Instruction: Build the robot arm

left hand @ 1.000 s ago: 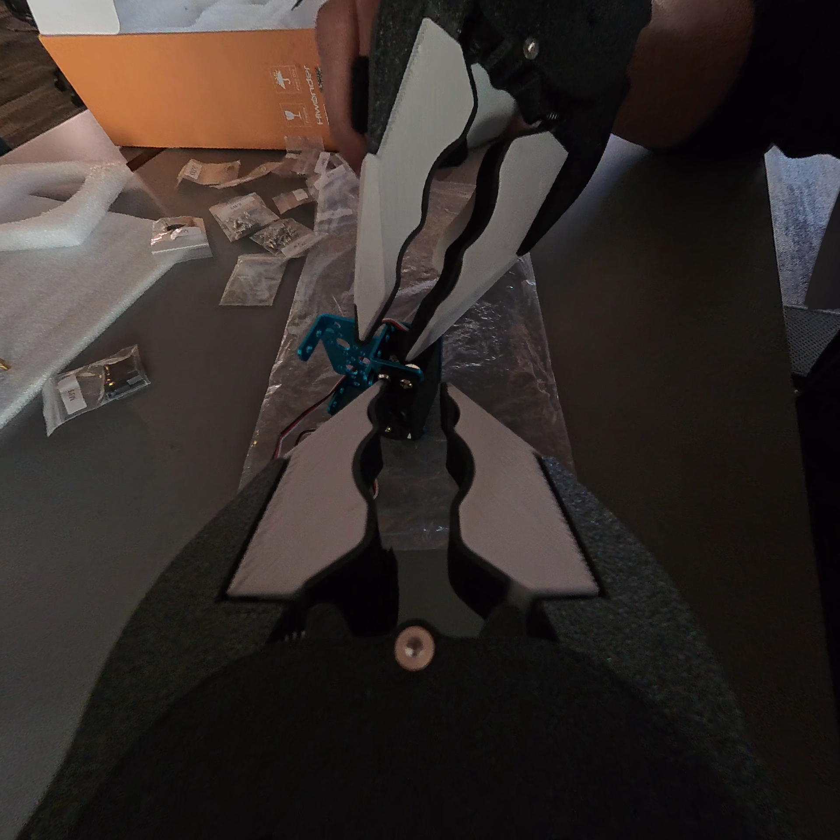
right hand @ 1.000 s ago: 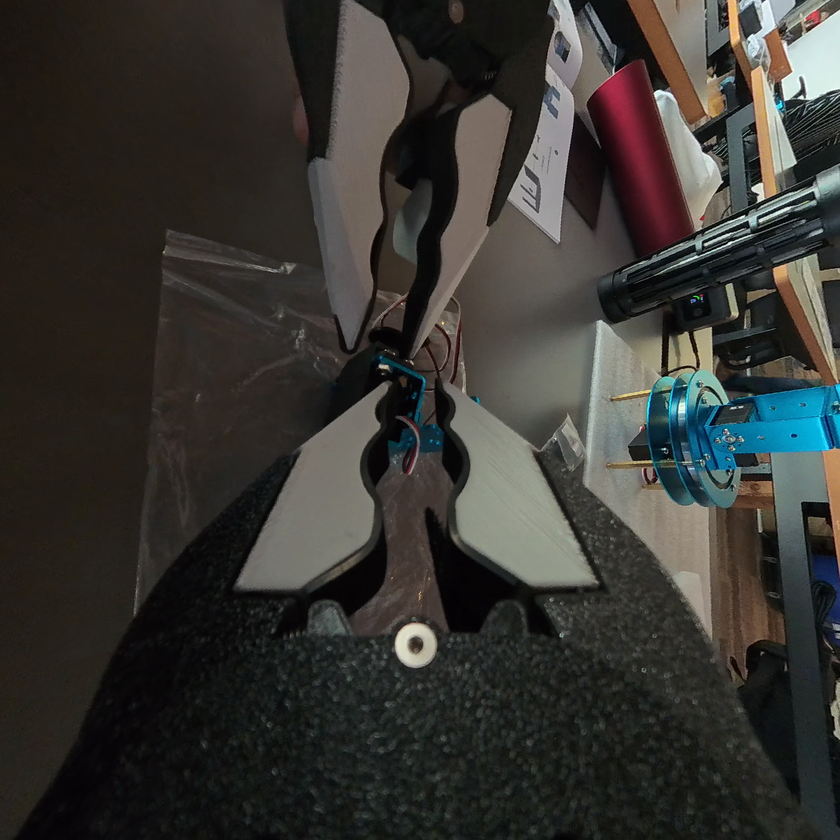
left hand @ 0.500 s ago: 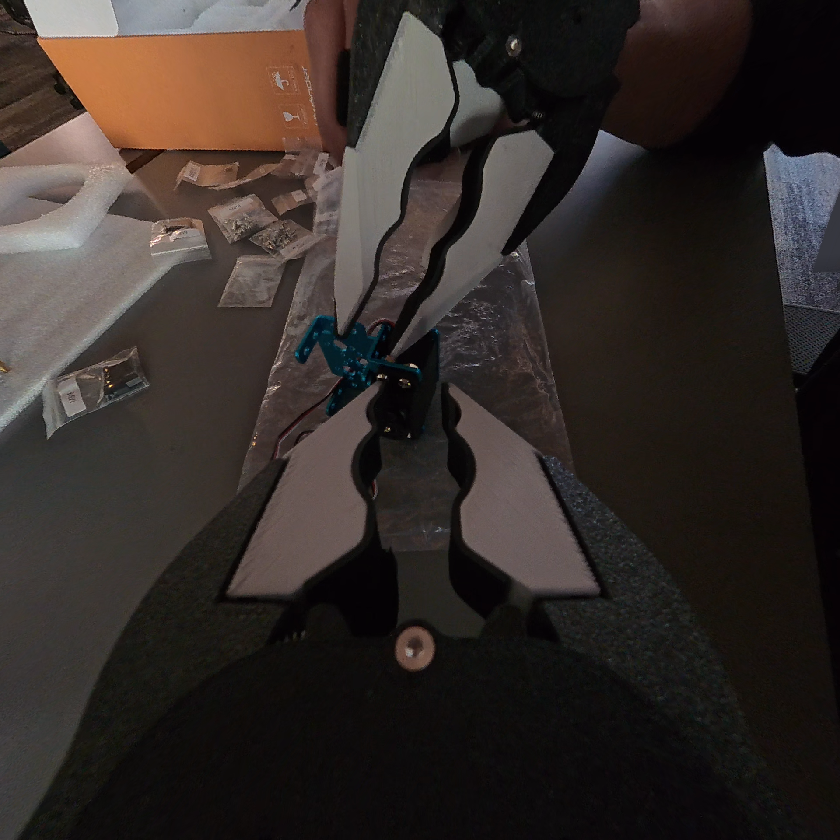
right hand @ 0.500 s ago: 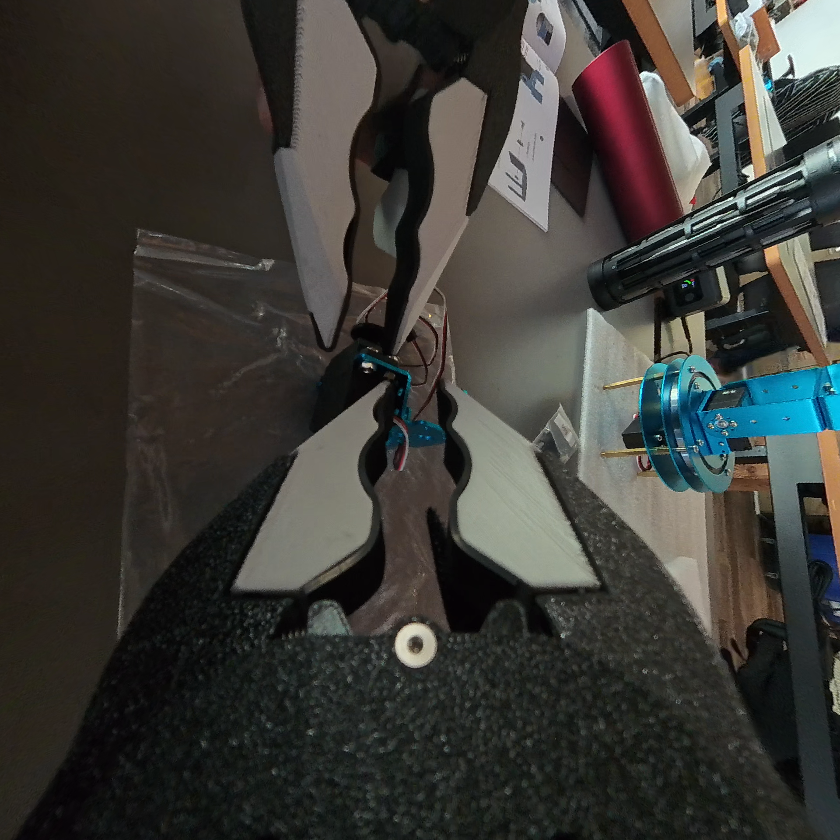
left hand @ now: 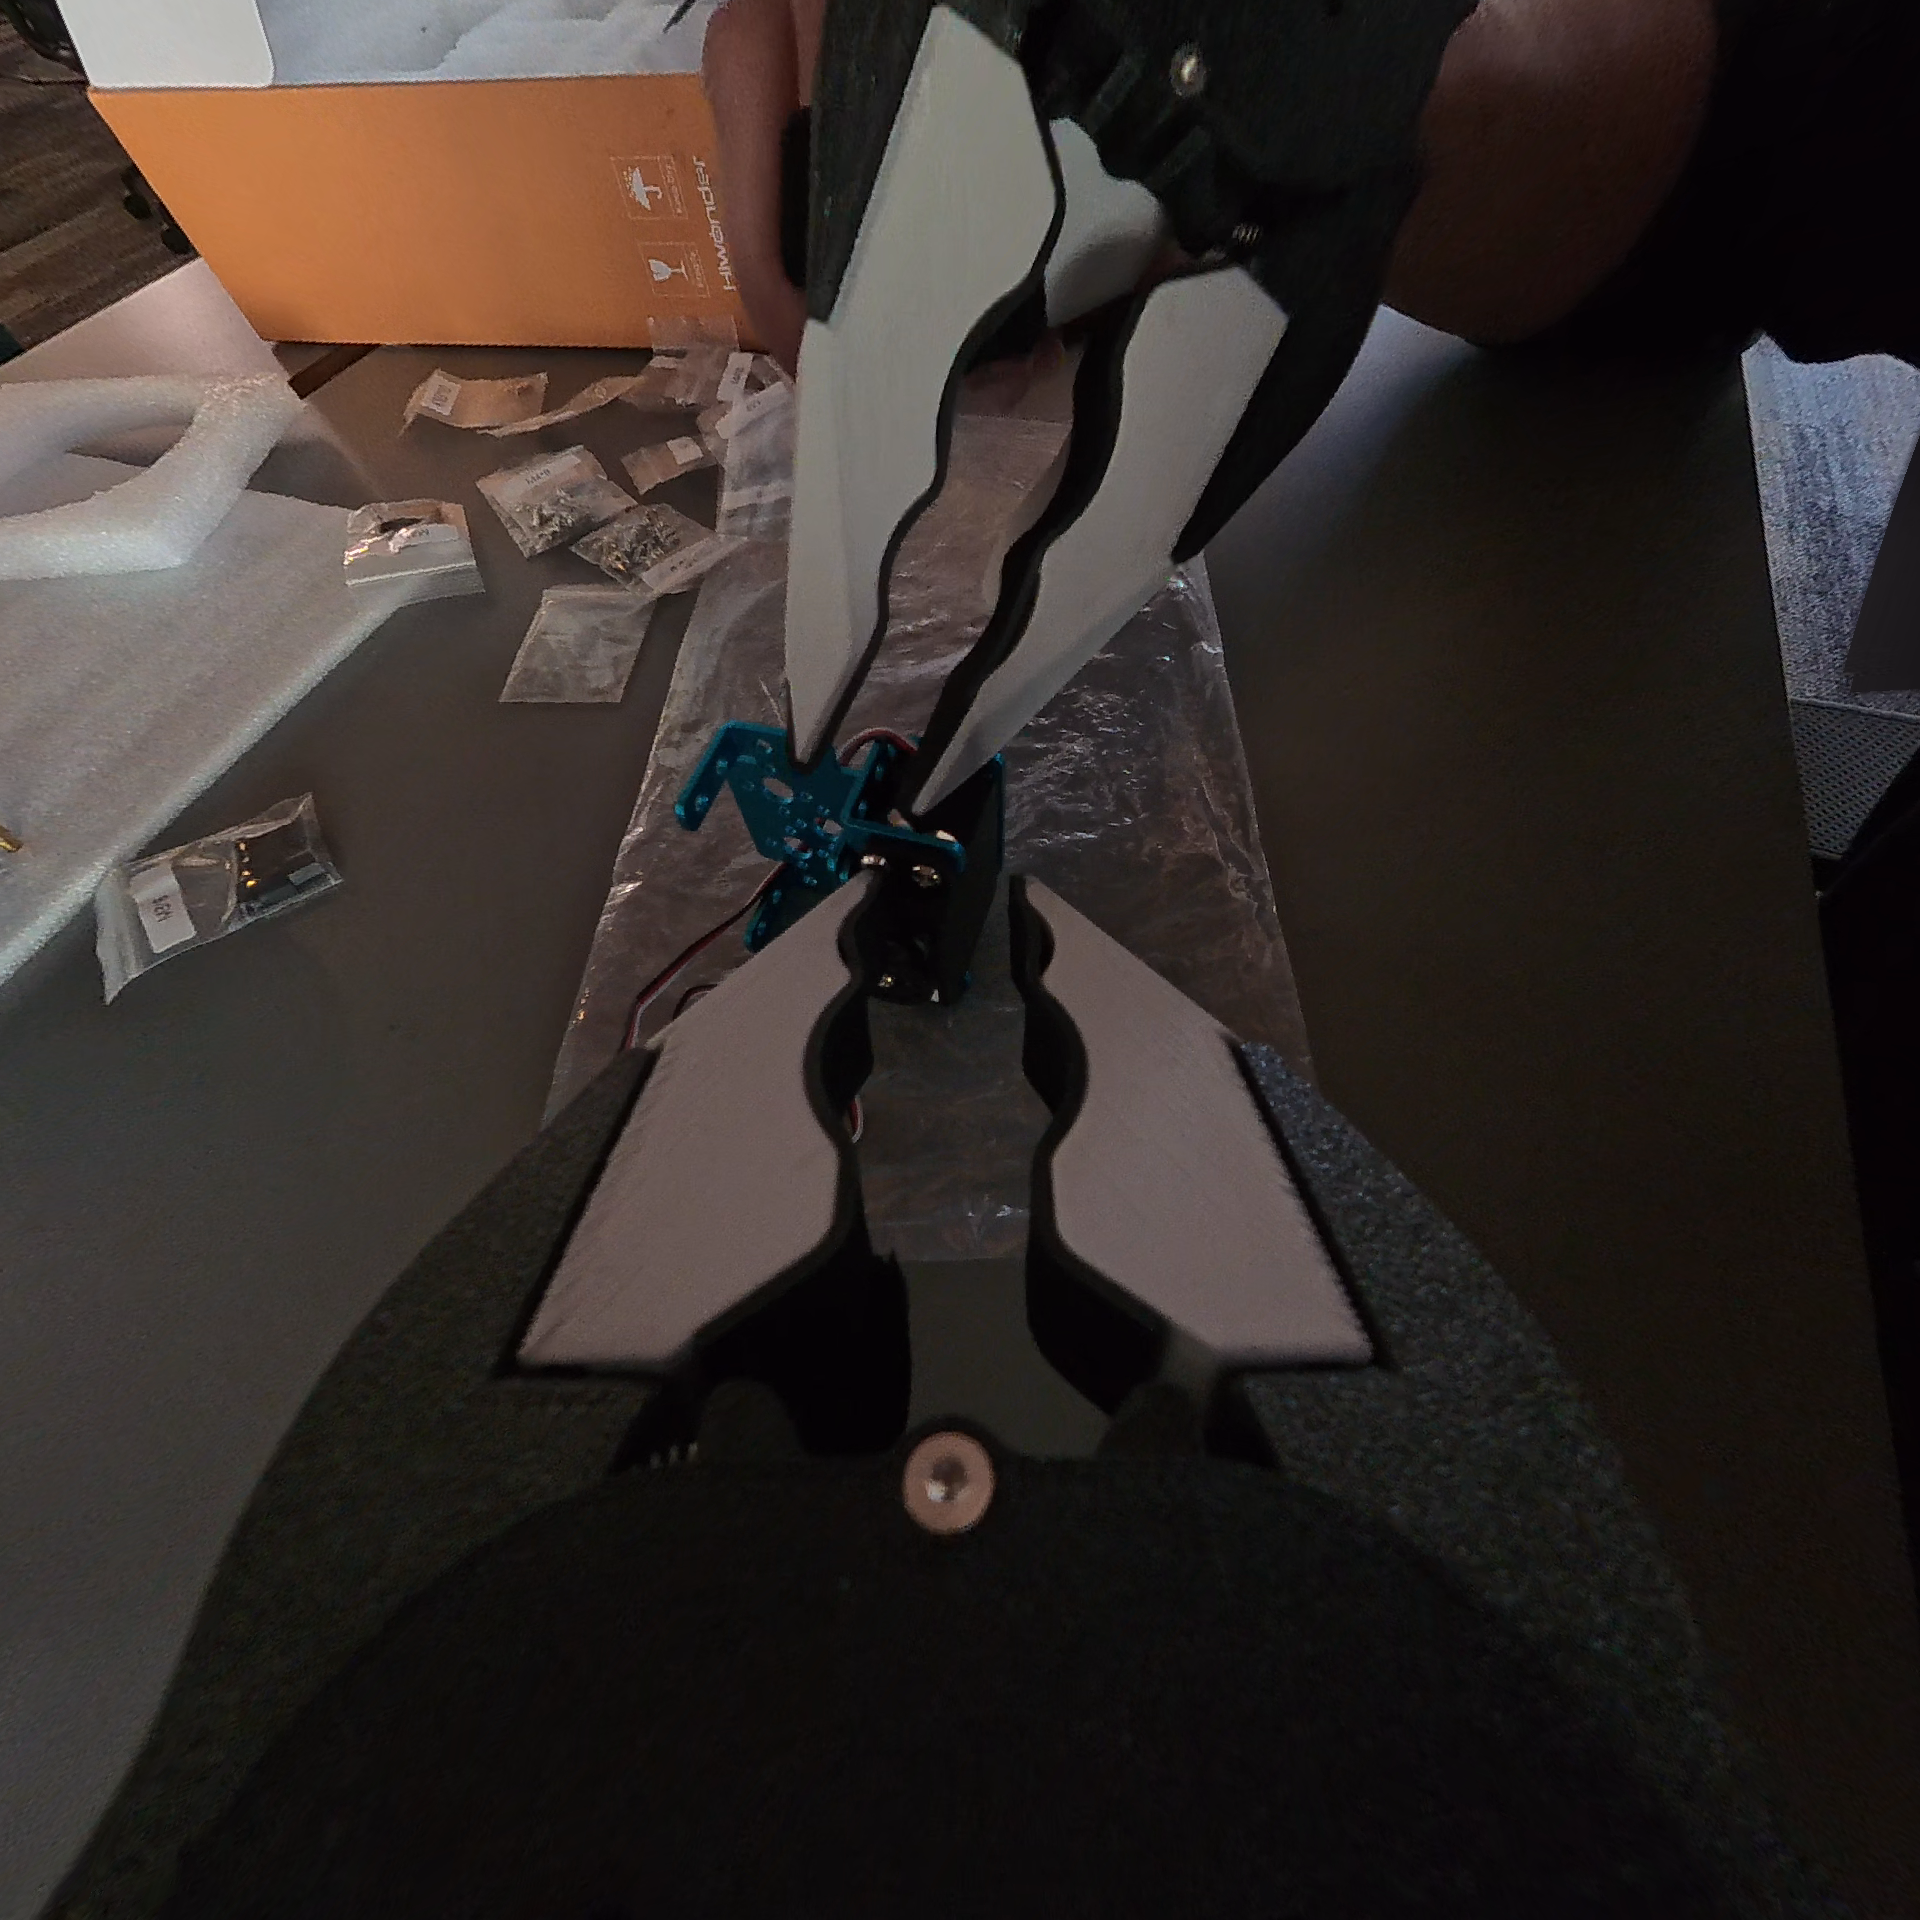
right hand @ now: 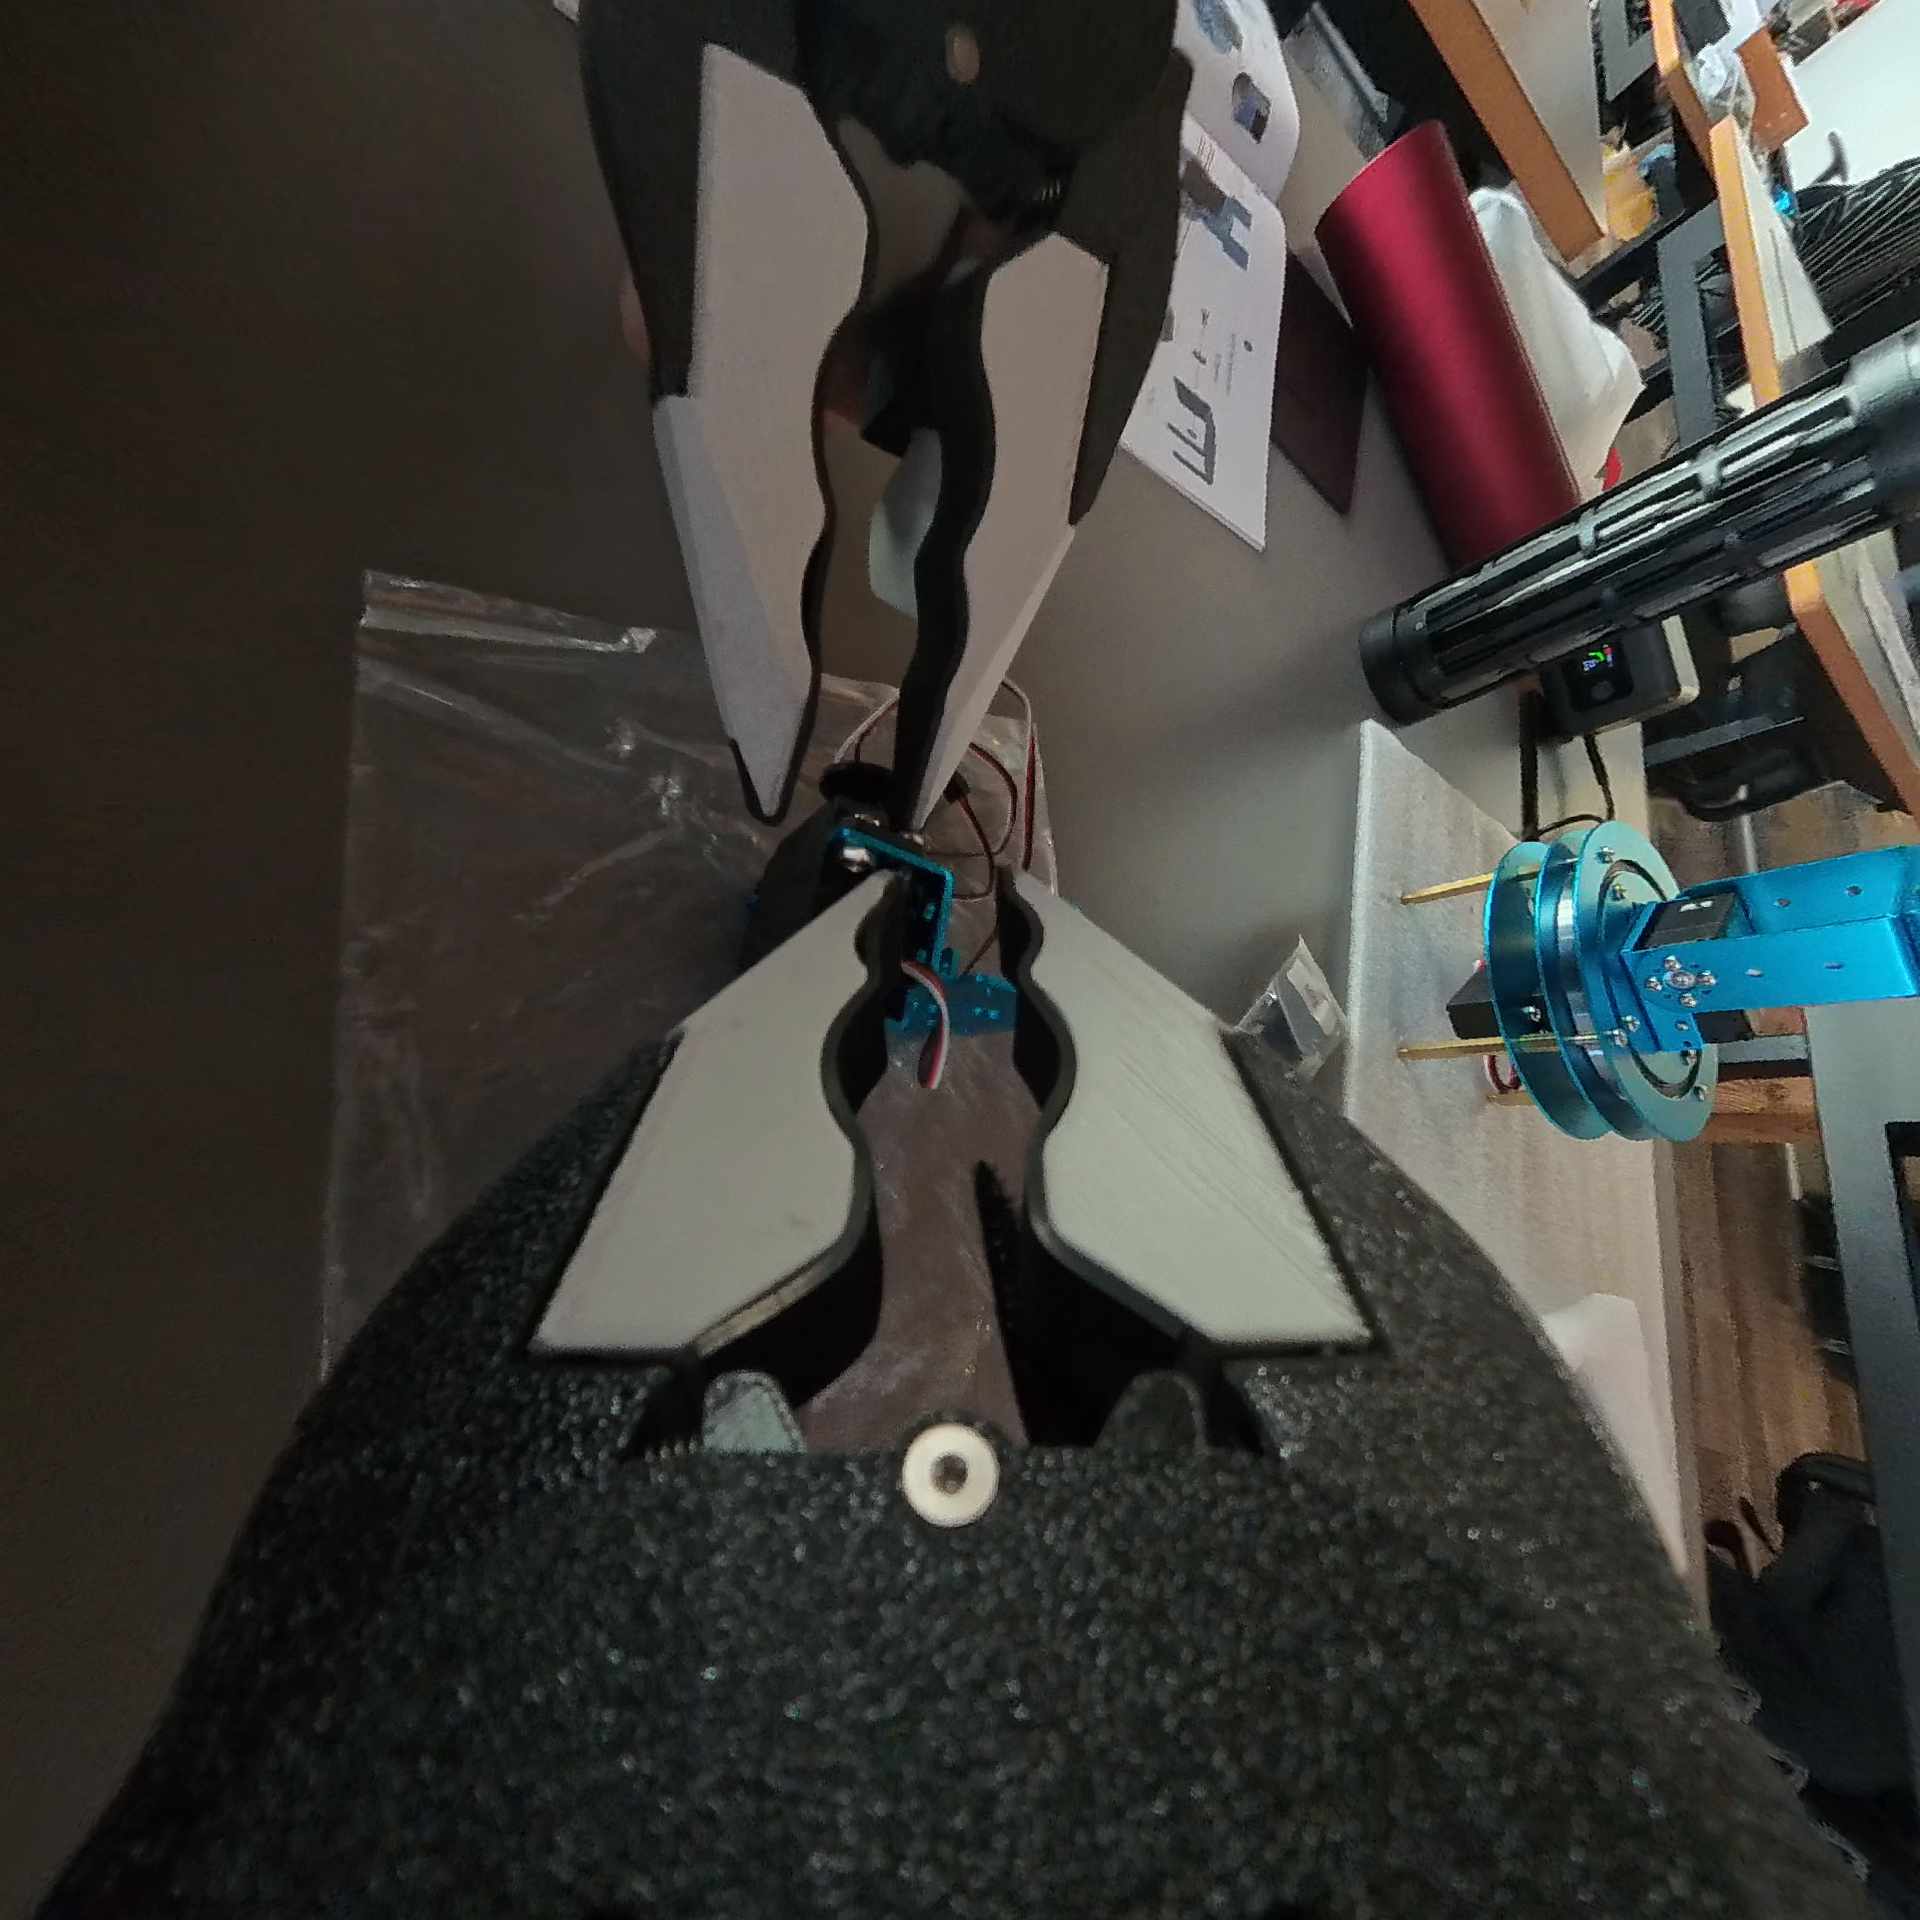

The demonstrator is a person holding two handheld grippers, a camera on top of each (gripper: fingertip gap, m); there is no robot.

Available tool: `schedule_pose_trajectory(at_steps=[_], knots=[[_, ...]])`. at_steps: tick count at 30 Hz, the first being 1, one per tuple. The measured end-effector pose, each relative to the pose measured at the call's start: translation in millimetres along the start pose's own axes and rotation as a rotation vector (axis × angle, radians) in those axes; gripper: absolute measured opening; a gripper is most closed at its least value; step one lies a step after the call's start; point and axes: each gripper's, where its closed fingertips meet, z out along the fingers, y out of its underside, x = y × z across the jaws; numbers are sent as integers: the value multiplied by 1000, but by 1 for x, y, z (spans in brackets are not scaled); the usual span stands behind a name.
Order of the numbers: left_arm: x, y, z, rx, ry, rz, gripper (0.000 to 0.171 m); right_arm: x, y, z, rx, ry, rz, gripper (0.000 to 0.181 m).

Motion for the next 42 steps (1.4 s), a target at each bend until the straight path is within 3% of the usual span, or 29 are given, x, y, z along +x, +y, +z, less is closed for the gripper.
schedule_pose_trajectory(at_steps=[13,22,27,32,42], knots=[[0,0,0,1,-2,1,23,-3,4,1,-7,-16,10,11],[0,0,1,0,-15,15,23,3,6,-2,-23,-44,96,25],[0,0,1,2,-12,10,23,-8,-10,-17,61,-188,188,10],[0,0,1,4,-15,13,23,-19,4,-3,-37,-220,166,13],[1,-1,2,4,-14,20,23,-20,4,-1,-124,-293,246,0]])
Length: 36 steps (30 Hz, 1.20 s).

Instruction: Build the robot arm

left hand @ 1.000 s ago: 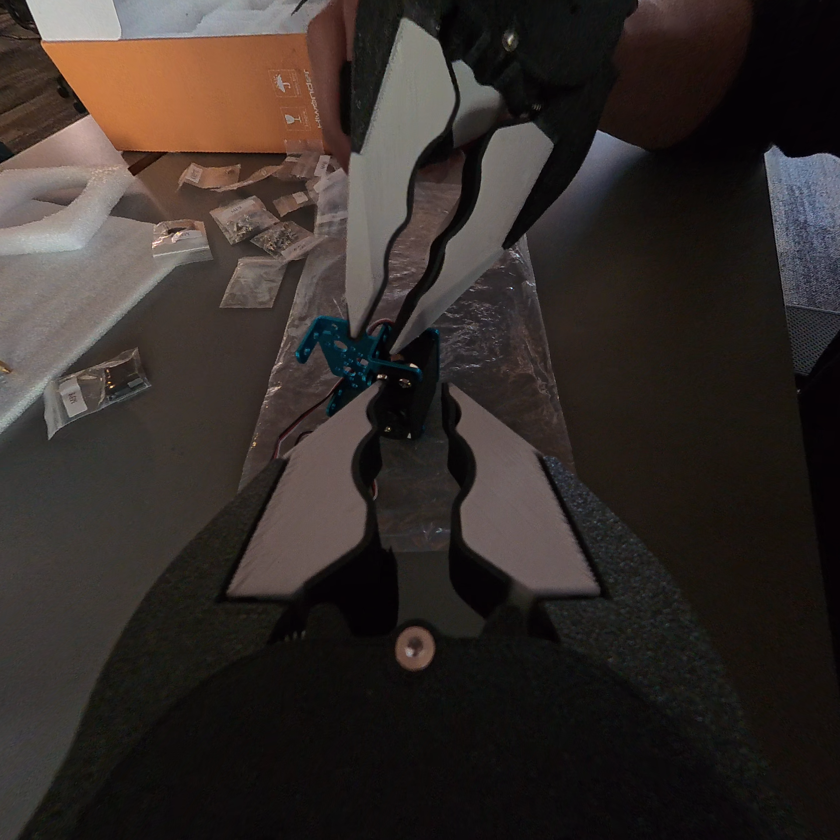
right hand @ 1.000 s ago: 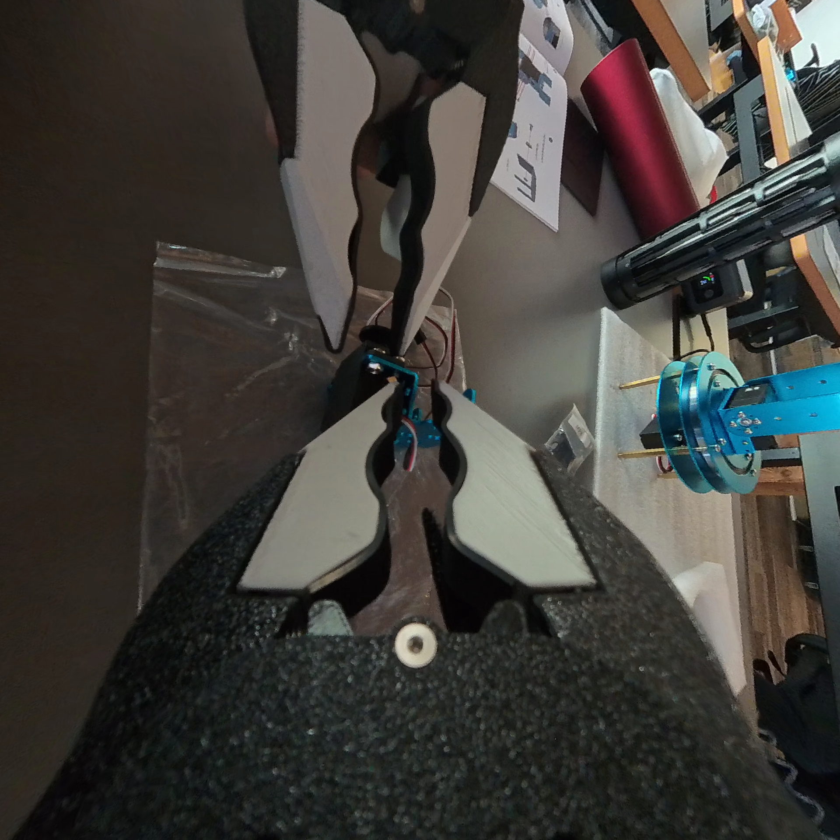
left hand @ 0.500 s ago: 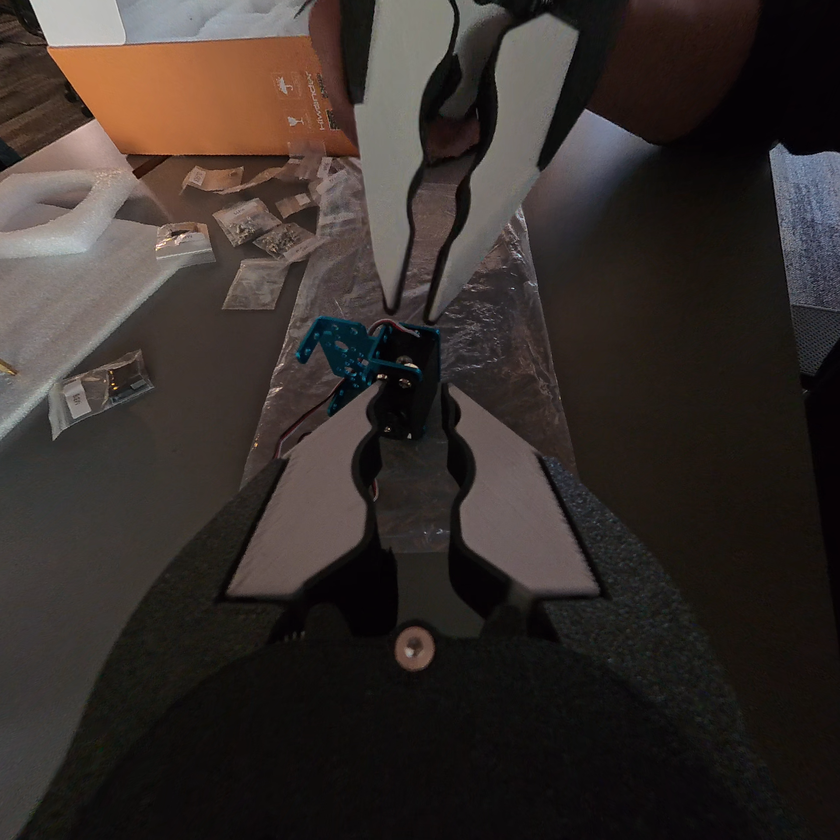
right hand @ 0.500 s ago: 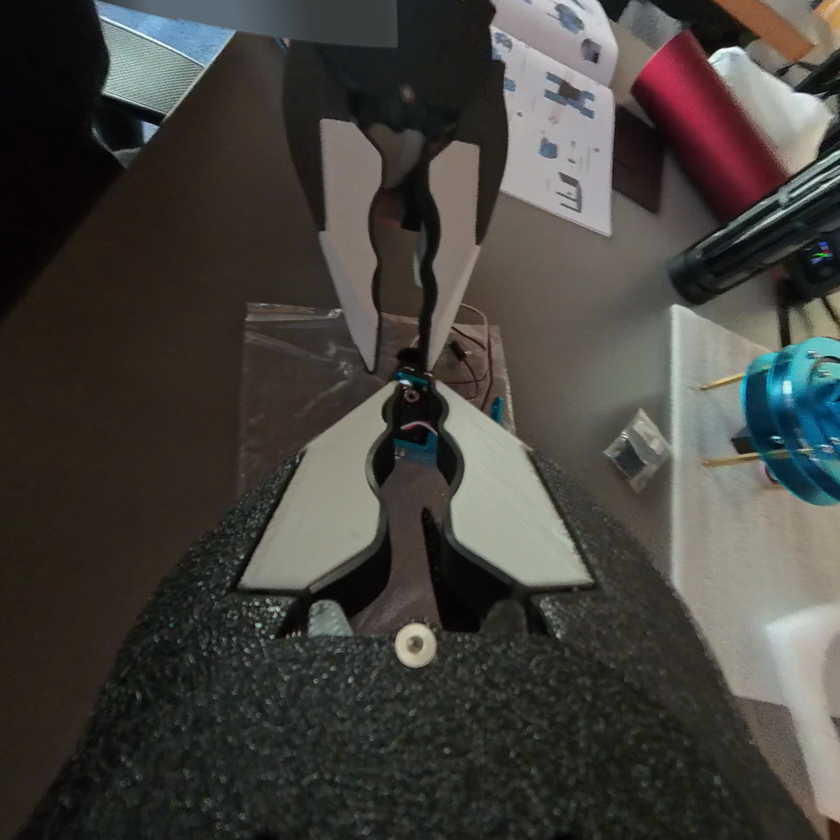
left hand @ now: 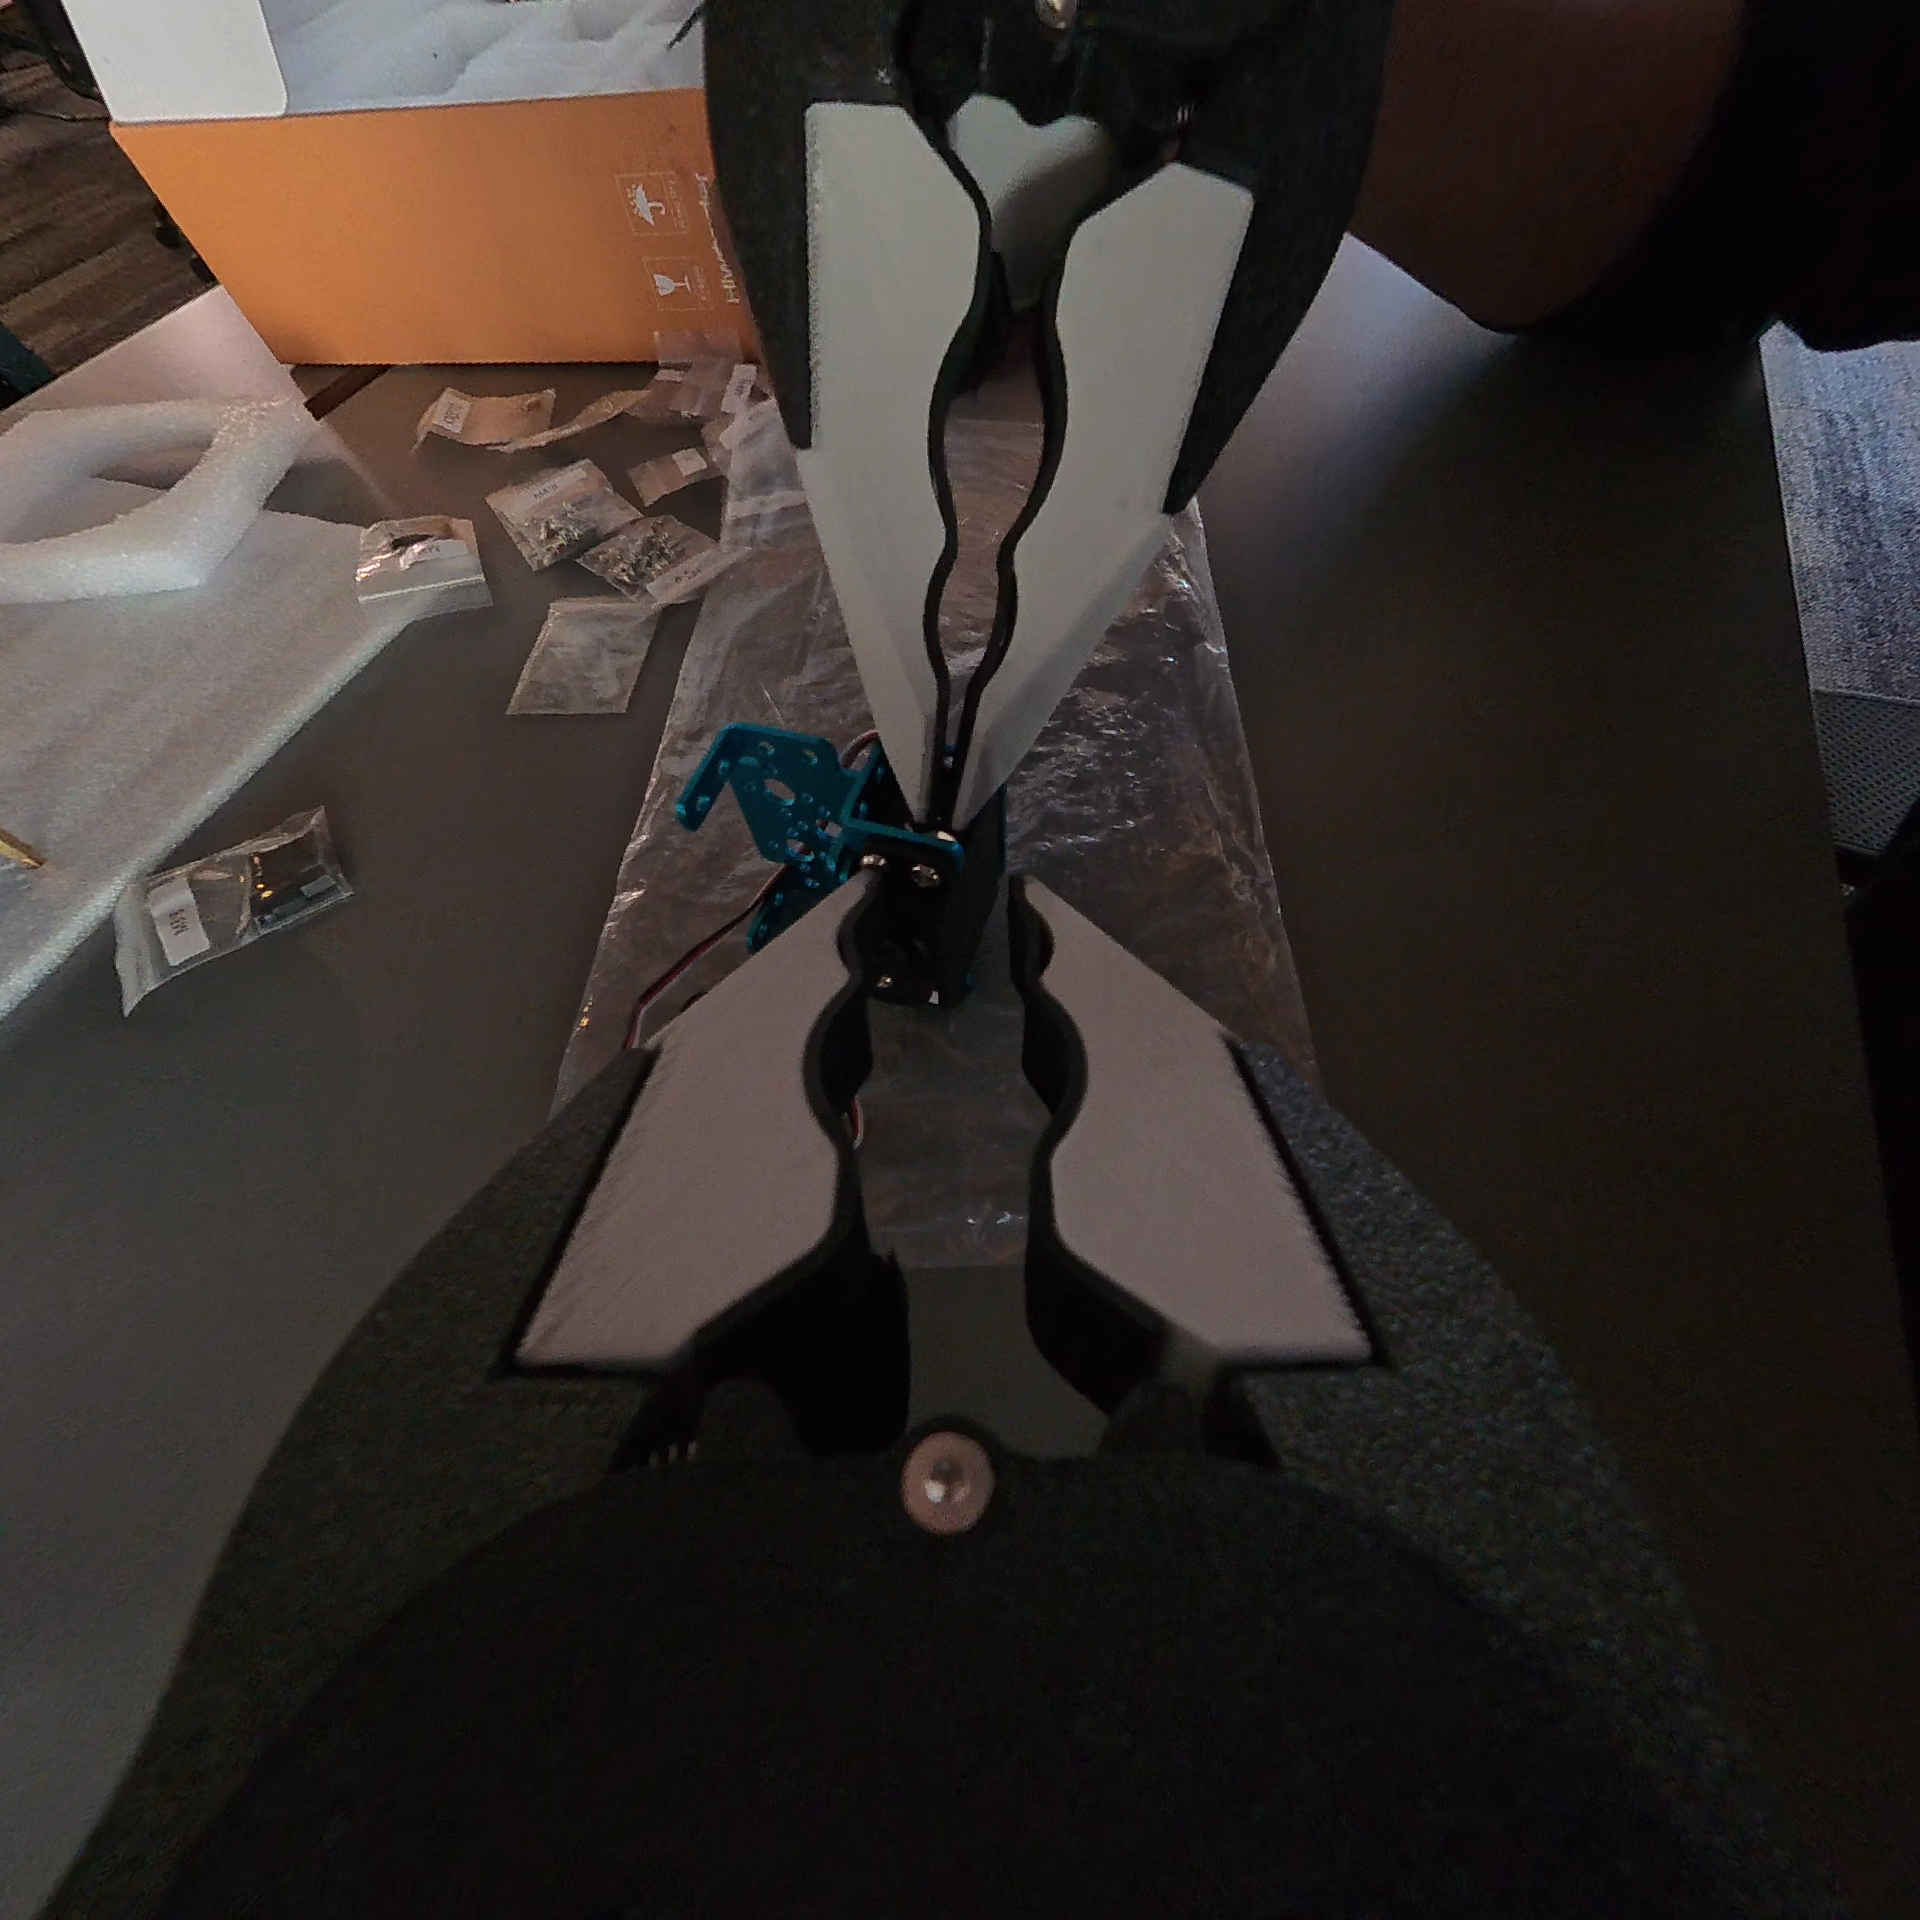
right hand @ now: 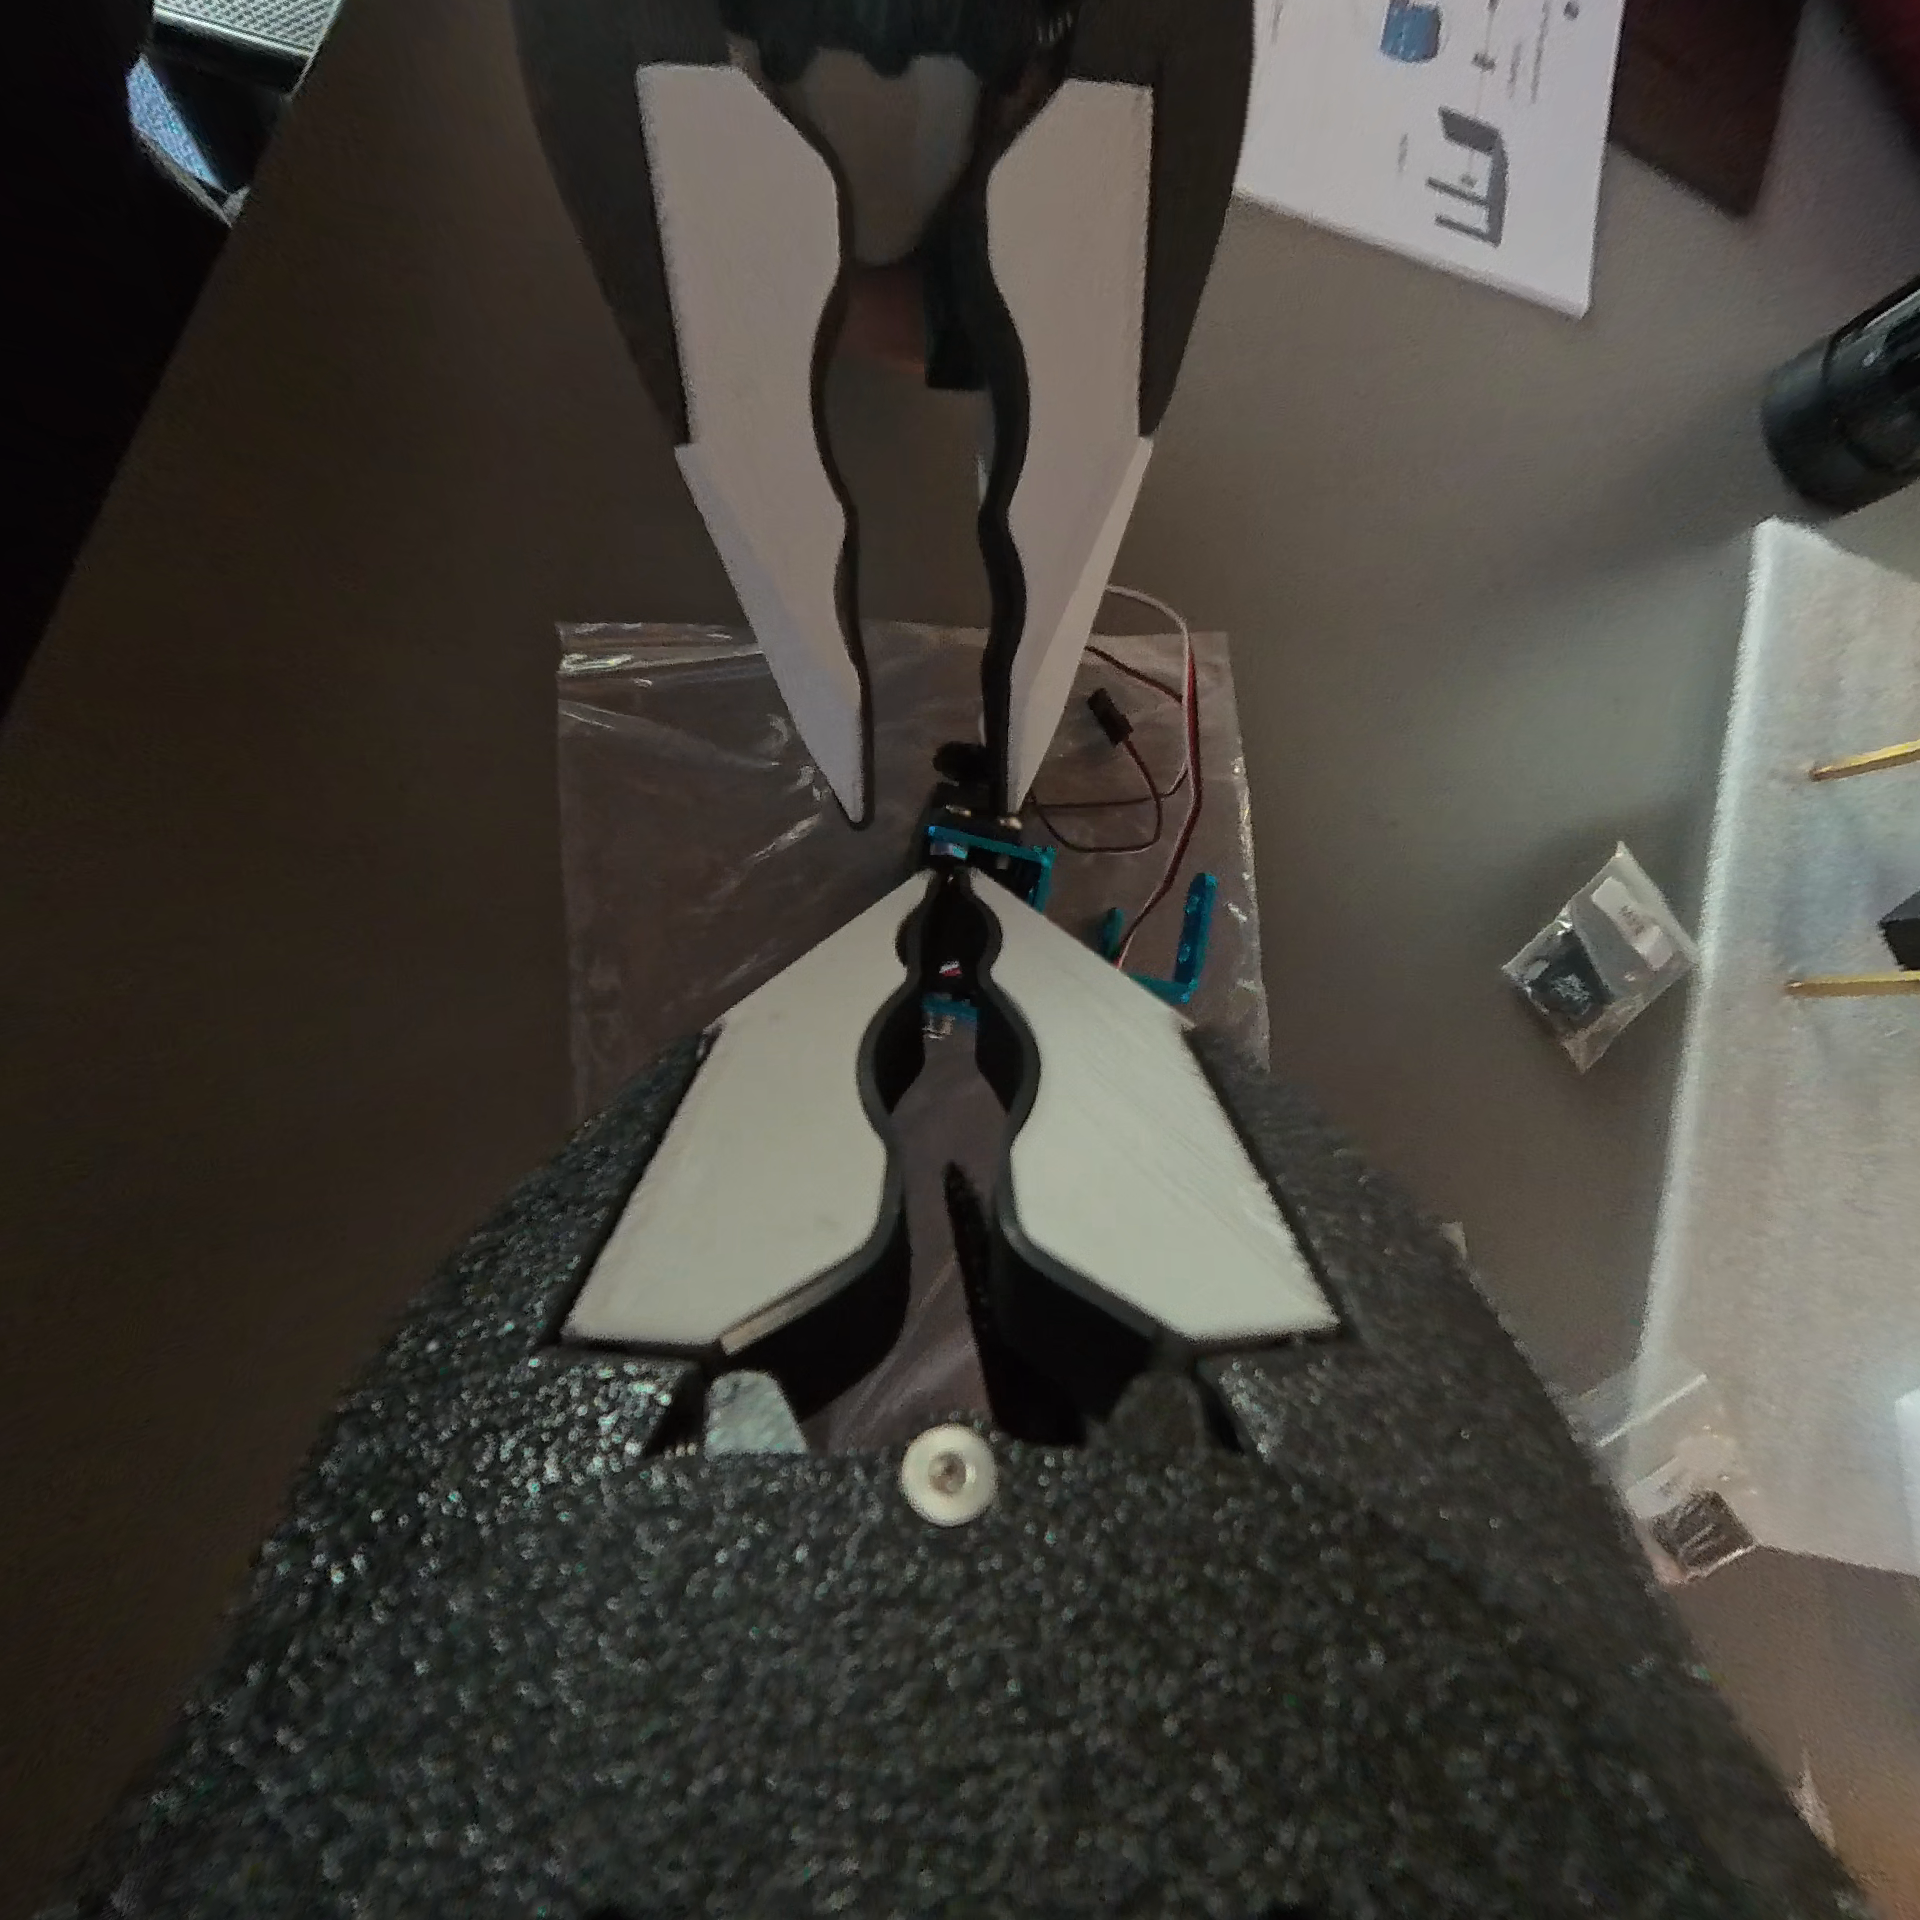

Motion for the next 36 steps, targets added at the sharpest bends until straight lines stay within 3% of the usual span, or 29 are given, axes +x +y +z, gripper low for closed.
schedule_pose_trajectory(at_steps=[10,16,18,22,28,36], knots=[[-1,0,0,-1,-5,5,23,-5,4,0,-165,-28,-9,15],[-3,0,1,5,-5,1,21,-28,10,-8,-176,-91,-52,17],[-4,0,1,6,-6,-2,20,-36,10,0,-151,-120,-35,17],[-7,0,2,6,-20,-1,20,-43,31,18,-237,-157,-4,18],[-11,0,3,-2,-41,2,20,-22,26,20,-204,-10,-55,14],[-17,2,3,-16,-71,13,21,-15,30,33,-201,-13,-4,11]])
